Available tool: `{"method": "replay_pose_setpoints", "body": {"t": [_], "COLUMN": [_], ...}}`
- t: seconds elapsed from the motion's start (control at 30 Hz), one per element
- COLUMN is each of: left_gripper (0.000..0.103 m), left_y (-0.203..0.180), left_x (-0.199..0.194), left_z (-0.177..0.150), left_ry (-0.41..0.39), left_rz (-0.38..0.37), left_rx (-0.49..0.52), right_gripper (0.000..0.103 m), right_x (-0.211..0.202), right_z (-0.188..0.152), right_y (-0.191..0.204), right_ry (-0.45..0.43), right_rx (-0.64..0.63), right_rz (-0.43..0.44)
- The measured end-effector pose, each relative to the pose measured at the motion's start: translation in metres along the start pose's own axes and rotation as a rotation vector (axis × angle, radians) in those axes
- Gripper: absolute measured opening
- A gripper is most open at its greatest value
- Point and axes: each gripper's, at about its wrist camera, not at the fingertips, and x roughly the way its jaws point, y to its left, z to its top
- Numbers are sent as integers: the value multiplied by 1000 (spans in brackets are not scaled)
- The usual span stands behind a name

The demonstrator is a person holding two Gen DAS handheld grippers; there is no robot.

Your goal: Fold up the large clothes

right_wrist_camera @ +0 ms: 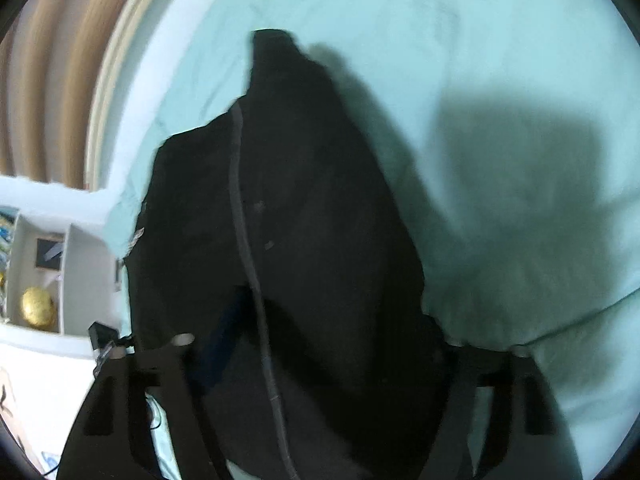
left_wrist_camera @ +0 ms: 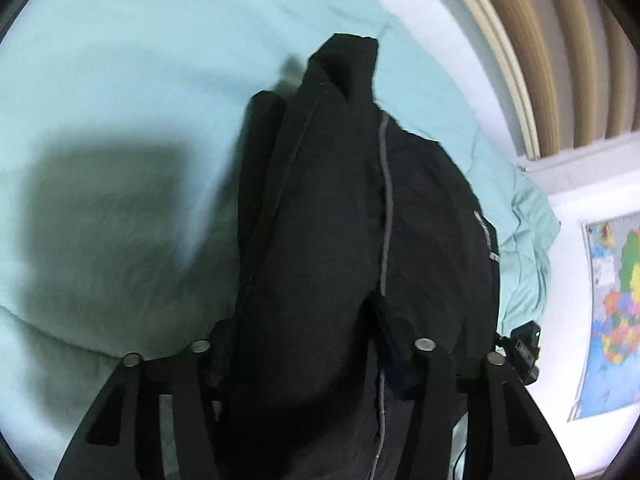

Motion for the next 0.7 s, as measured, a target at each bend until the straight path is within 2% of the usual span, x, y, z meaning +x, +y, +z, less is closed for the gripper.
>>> {"method": "replay_pose_setpoints", "body": {"t": [0.13, 0.2, 0.27, 0.37, 0.4, 0.43, 0.5, 0.57, 0.7], "left_gripper": [54, 61, 72, 73, 72, 65, 51, 37, 33], "left_y": [2, 8, 14, 21, 18, 12, -2, -13, -49], "left_x": [8, 16, 25, 38, 39, 37, 28, 11, -22], "left_z": [6, 11, 15, 19, 20, 19, 13, 6, -12], "left_ry": [25, 48, 65, 79, 67, 49, 11, -39, -114], "left_rz": [-23, -48, -78, -115, -103, -84, -56, -70, -126], "left_rx": [-16, -44, -75, -124, -119, -99, -50, -20, 28], "right_gripper": [74, 78, 90, 92, 91, 86, 69, 49, 41], "right_x": [5, 12, 29, 48, 49, 48, 38, 22, -7], "right_z": [2, 9, 19, 25, 26, 26, 20, 12, -4], "right_y": [13, 6, -4, -11, -7, -1, 12, 25, 63], "right_ry": [45, 75, 113, 136, 130, 122, 105, 79, 21], "right_rx": [-97, -57, 1, 49, 42, 19, -40, -105, -228], "right_rz": [-27, 10, 74, 111, 112, 102, 78, 62, 16]}}
